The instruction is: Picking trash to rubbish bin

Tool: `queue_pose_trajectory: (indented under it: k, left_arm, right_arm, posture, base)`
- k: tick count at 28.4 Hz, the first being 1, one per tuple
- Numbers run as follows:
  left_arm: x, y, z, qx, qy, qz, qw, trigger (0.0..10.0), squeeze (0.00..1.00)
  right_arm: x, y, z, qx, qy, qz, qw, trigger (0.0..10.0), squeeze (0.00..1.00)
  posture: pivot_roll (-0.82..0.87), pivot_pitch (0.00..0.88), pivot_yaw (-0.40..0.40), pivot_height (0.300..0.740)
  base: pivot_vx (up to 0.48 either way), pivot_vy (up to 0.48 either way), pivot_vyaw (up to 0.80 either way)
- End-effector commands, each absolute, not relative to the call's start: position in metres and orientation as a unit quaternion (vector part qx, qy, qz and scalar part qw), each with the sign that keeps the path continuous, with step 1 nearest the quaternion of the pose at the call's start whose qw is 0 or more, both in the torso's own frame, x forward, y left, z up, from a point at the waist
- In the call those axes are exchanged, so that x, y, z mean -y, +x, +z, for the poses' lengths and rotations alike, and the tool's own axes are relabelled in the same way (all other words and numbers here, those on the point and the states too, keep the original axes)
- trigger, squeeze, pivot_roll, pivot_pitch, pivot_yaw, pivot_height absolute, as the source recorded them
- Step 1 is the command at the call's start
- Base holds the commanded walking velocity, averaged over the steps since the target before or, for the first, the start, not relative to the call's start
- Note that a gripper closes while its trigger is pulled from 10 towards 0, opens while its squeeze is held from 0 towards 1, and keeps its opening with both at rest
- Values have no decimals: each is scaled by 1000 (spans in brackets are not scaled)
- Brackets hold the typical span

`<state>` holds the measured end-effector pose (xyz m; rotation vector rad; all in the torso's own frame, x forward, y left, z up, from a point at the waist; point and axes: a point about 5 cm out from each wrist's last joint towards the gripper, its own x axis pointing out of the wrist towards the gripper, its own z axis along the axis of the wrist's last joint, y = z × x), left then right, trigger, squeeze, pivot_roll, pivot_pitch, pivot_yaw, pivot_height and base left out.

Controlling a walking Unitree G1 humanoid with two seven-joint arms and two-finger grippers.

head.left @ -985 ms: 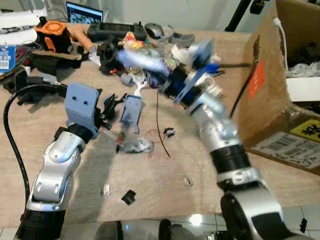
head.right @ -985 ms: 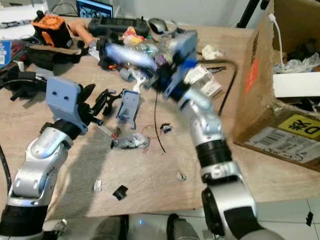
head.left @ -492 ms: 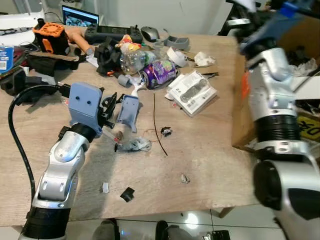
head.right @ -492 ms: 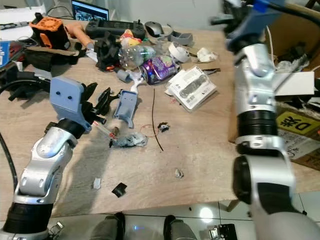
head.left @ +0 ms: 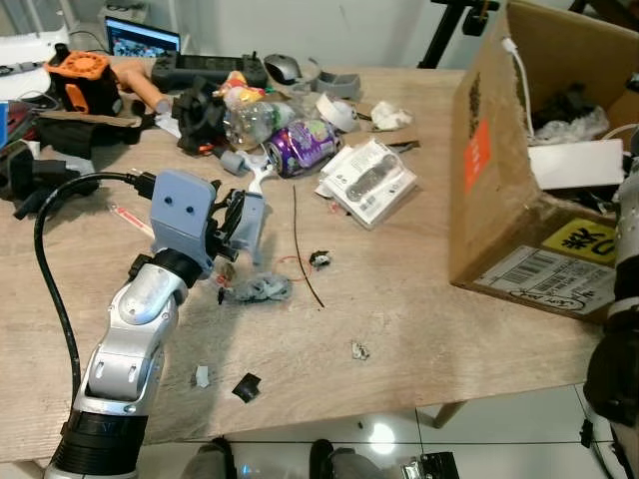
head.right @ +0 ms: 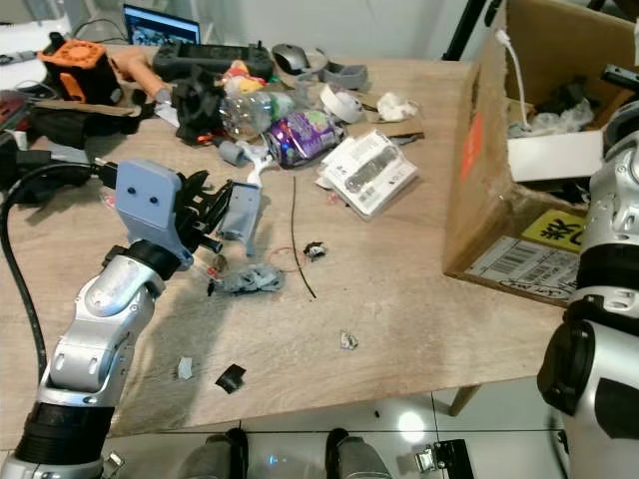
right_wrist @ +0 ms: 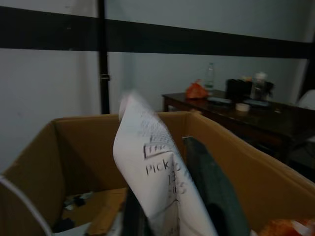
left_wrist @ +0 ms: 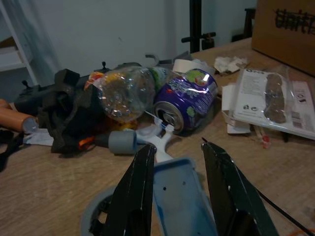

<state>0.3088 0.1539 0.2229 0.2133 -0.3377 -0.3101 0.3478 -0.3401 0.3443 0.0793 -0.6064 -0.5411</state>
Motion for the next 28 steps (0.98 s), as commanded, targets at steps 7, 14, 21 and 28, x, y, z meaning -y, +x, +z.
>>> queue_pose_trajectory:
  k: [7, 14, 21, 28]
  left_arm:
    - [-151, 309, 218, 160, 106, -163, 968, 10000, 0]
    - [-154, 309, 218, 158, 111, -161, 968, 10000, 0]
    - [-154, 310, 219, 159, 111, -165, 967, 10000, 0]
    - [-152, 308, 219, 158, 110, -172, 966, 10000, 0]
  right_arm:
    - [347, 345, 344, 298, 34, -296, 907, 10000, 0]
    - [341, 349, 350, 309, 32, -296, 903, 10000, 0]
    - [340, 348, 354, 330, 56, -278, 901, 10000, 1000]
    - [345, 345, 355, 333, 43, -309, 889, 10000, 0]
  posture:
    - [35, 216, -81, 740]
    - [45, 219, -83, 740]
    - [48, 208, -77, 740]
    - [51, 205, -69, 740]
  base:
    - [0, 0, 0]
    - [0, 0, 0]
    - [0, 0, 0]
    - [0, 0, 0]
